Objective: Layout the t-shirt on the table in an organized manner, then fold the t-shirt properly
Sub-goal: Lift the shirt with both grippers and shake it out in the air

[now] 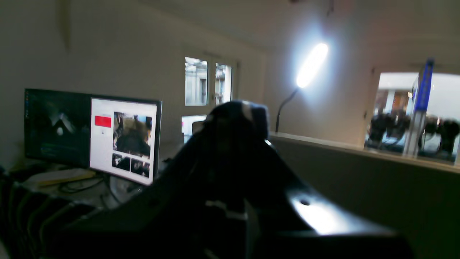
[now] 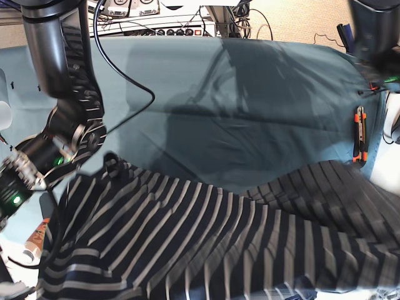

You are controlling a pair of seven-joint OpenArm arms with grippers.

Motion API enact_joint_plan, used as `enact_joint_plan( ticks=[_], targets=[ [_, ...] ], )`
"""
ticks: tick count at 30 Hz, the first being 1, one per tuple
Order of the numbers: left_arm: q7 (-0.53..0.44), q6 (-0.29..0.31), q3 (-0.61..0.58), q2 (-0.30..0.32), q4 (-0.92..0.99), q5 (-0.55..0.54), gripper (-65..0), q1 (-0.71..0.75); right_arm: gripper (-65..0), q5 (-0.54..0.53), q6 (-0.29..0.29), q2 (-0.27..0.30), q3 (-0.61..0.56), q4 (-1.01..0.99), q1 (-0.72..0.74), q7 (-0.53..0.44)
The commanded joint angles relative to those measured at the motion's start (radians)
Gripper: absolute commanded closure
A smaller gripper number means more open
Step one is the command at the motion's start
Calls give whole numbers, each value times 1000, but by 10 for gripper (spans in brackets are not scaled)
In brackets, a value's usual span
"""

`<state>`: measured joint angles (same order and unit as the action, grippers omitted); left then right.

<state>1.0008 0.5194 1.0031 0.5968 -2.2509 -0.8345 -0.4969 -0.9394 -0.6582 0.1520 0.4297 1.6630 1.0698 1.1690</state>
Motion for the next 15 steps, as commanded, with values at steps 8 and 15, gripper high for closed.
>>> enact_joint_plan(
  ticks=[8, 15],
  targets=[
    [-7, -8, 52, 84, -56, -42, 0, -21, 0, 30, 52, 5, -2, 11, 41, -41],
    [-7, -8, 52, 84, -59, -41, 0, -21, 0, 27, 52, 5, -3, 11, 43, -48]
  ],
)
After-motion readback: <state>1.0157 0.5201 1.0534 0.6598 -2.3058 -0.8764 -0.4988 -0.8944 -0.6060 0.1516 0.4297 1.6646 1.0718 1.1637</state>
